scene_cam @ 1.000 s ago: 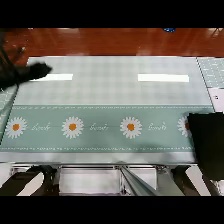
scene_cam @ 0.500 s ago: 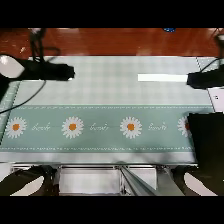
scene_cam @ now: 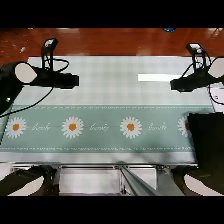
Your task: Fold the shirts.
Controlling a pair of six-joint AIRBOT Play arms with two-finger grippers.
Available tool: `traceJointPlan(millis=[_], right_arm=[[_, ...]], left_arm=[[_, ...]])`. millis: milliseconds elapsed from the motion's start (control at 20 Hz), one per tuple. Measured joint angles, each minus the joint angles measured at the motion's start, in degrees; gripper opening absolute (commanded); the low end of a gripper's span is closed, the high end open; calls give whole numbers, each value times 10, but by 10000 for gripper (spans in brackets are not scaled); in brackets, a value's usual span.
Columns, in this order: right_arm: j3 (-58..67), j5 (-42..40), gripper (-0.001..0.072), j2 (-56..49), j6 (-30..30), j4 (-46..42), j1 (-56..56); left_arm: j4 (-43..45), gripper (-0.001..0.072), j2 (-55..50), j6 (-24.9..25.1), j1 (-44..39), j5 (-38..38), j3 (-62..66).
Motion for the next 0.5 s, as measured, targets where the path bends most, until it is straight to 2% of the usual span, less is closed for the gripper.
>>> traceJointPlan(millis=[500], right_arm=[[0, 0, 24, -2, 2, -3, 3]], left_arm=[[2, 19, -9, -4, 0, 0, 0]])
